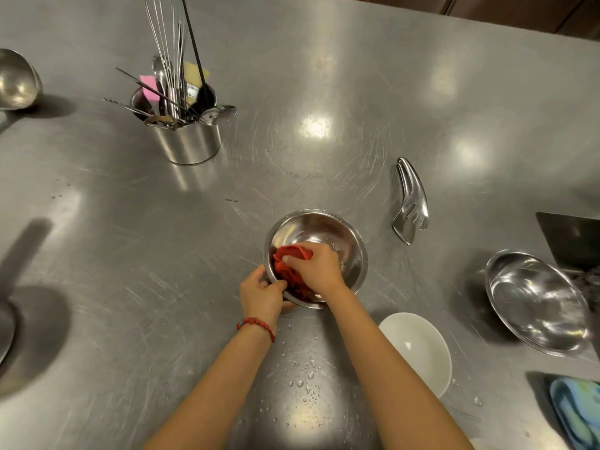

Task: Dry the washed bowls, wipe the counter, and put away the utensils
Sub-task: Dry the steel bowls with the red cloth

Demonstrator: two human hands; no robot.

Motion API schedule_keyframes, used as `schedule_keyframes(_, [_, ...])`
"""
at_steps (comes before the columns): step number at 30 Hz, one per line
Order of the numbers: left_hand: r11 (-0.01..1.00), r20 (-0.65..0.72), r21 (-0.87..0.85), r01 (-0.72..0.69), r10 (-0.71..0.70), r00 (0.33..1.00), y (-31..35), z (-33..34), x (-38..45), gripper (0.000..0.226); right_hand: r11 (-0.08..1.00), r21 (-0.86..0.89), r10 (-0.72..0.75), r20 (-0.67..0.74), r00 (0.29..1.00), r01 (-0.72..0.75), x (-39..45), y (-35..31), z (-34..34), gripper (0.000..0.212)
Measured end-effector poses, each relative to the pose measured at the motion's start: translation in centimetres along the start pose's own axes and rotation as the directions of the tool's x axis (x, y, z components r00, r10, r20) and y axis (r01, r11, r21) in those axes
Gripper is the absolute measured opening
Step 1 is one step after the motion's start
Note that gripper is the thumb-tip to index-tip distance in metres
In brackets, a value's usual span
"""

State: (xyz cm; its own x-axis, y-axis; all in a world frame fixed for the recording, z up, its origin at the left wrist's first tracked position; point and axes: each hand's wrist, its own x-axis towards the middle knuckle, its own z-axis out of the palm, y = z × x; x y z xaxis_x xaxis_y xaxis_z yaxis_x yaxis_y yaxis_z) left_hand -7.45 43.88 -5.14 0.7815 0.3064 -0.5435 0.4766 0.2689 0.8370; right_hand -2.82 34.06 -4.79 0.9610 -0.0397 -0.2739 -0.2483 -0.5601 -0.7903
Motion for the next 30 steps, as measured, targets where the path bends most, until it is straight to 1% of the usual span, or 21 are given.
schedule_keyframes(3, [1.000, 0.009, 0.004, 0.014, -0.014, 1.000, -0.1, -0.3, 0.0, 0.041, 1.000, 0.018, 0.004, 0.139, 0.990, -0.006, -0.7, 0.5, -0.9, 0.023])
schedule_keyframes(5, [0.998, 0.027, -0.002, 0.056, -0.056, 0.998, -0.1, -0.4, -0.2, 0.042, 1.000, -0.019, -0.002, 0.240, 0.971, 0.007, -0.6, 0.4, -1.9, 0.021])
schedule_keyframes(7, [0.996, 0.042, -0.022, 0.085, -0.084, 0.996, 0.1, -0.6, -0.4, 0.044, 0.991, -0.121, -0.016, 0.350, 0.936, 0.063, 0.0, 0.0, -2.9, 0.020])
schedule_keyframes(9, [0.995, 0.033, -0.019, 0.100, -0.099, 0.995, 0.4, -0.7, -0.4, 0.043, 0.956, -0.258, -0.006, 0.460, 0.888, 0.140, 0.5, -0.3, -3.9, 0.021])
schedule_keyframes(11, [0.995, 0.010, 0.006, 0.102, -0.102, 0.995, 0.9, -1.0, -0.2, 0.040, 0.914, -0.356, 0.024, 0.528, 0.849, 0.196, 1.0, -0.1, -5.1, 0.021])
schedule_keyframes(14, [0.992, 0.011, 0.060, 0.107, -0.108, 0.994, 1.6, -1.1, 0.4, 0.038, 0.879, -0.416, 0.032, 0.541, 0.840, 0.235, 1.3, 0.5, -6.4, 0.023])
schedule_keyframes(17, [0.991, 0.004, 0.077, 0.107, -0.108, 0.994, 1.7, -1.0, 0.4, 0.040, 0.877, -0.408, 0.013, 0.551, 0.834, 0.256, 1.4, 0.7, -6.4, 0.023])
schedule_keyframes(19, [0.991, 0.006, 0.069, 0.110, -0.111, 0.994, 1.6, -0.8, 0.3, 0.045, 0.922, -0.317, -0.015, 0.543, 0.839, 0.222, 1.0, 0.7, -5.6, 0.022])
schedule_keyframes(22, [0.991, 0.008, 0.095, 0.093, -0.094, 0.996, 1.6, -0.8, 0.2, 0.043, 0.979, -0.097, -0.115, 0.454, 0.883, 0.177, -0.4, 0.6, -3.6, 0.024])
schedule_keyframes(24, [0.990, -0.002, 0.097, 0.101, -0.101, 0.995, 1.6, -0.9, 0.3, 0.045, 0.979, -0.058, -0.153, 0.431, 0.889, 0.196, -0.8, 0.4, -3.0, 0.025])
schedule_keyframes(25, [0.989, -0.005, 0.103, 0.107, -0.107, 0.994, 1.6, -1.1, 0.4, 0.045, 0.969, -0.094, -0.161, 0.458, 0.874, 0.227, -0.8, 0.2, -3.2, 0.026])
schedule_keyframes(26, [0.987, -0.008, 0.114, 0.111, -0.110, 0.994, 1.7, -1.2, 0.5, 0.045, 0.947, -0.172, -0.151, 0.505, 0.850, 0.270, -0.5, 0.0, -3.7, 0.026])
schedule_keyframes(28, [0.985, -0.015, 0.137, 0.102, -0.100, 0.995, 1.8, -1.5, 0.7, 0.044, 0.845, -0.386, -0.088, 0.580, 0.810, 0.369, 0.2, -0.3, -4.9, 0.027])
schedule_keyframes(29, [0.986, -0.018, 0.136, 0.095, -0.093, 0.995, 1.9, -1.6, 0.7, 0.045, 0.779, -0.486, -0.054, 0.579, 0.814, 0.397, 0.6, -0.4, -5.5, 0.027])
schedule_keyframes(30, [0.987, -0.017, 0.131, 0.091, -0.089, 0.996, 2.0, -1.5, 0.8, 0.047, 0.712, -0.573, -0.031, 0.552, 0.833, 0.406, 0.9, -0.5, -5.9, 0.028])
